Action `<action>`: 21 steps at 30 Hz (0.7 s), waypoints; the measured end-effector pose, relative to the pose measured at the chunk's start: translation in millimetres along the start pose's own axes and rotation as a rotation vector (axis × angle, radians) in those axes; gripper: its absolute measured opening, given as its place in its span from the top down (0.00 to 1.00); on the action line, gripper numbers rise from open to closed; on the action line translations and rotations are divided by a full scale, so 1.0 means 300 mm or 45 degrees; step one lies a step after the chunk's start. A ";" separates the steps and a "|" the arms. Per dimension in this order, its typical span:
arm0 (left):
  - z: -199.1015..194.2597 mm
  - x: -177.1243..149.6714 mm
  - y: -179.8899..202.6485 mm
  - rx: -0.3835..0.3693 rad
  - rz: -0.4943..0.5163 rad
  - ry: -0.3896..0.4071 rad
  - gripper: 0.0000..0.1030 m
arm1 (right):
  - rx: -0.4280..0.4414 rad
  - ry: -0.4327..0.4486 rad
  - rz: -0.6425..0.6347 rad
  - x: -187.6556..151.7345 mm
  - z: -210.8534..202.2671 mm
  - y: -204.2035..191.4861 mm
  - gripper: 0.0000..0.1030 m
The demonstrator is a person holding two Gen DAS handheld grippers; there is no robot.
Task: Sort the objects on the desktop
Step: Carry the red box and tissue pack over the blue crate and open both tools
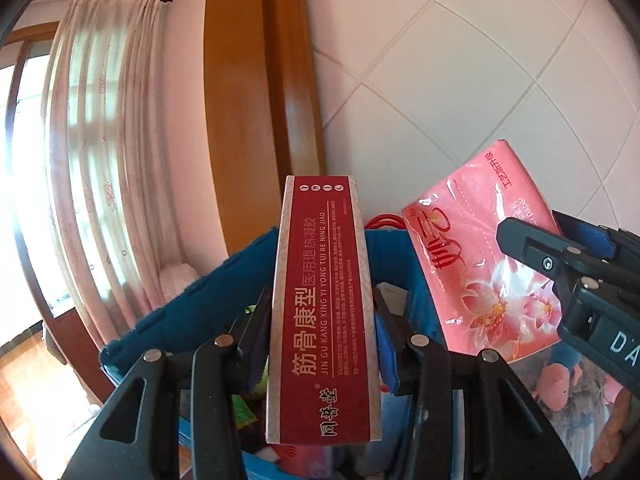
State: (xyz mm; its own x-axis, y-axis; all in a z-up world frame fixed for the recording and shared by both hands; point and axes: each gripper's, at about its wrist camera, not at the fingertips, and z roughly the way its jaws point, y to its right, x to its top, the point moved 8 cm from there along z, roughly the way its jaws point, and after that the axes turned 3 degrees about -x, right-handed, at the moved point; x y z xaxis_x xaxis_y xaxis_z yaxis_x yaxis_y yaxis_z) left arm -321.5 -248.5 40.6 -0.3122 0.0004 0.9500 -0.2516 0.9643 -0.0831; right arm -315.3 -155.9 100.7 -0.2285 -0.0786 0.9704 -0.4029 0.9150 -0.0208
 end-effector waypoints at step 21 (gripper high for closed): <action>0.673 0.156 -0.223 -0.169 0.036 -0.218 0.57 | -0.315 -0.148 -0.015 0.146 0.628 -0.165 0.51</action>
State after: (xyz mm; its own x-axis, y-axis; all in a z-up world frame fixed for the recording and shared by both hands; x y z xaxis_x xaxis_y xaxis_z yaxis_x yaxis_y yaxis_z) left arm -504.2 -366.3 30.0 -0.4711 -0.0061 0.8820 -0.1212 0.9909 -0.0579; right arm -472.3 -279.3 99.0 -0.3312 -0.1217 0.9357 -0.1808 0.9815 0.0636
